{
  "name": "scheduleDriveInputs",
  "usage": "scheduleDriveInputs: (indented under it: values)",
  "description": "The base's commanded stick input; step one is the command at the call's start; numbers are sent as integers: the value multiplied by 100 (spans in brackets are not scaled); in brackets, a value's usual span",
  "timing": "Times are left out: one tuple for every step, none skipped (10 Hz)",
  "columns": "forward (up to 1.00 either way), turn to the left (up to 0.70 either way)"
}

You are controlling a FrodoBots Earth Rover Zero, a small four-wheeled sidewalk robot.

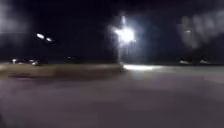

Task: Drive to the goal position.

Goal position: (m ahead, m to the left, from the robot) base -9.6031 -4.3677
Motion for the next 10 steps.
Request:
scheduleDriveInputs:
  values:
    - [0, -45]
    - [0, -45]
    - [0, -45]
    - [0, -45]
    - [0, -45]
    - [0, -45]
    - [0, -45]
    - [0, -45]
    - [0, -45]
    - [0, -45]
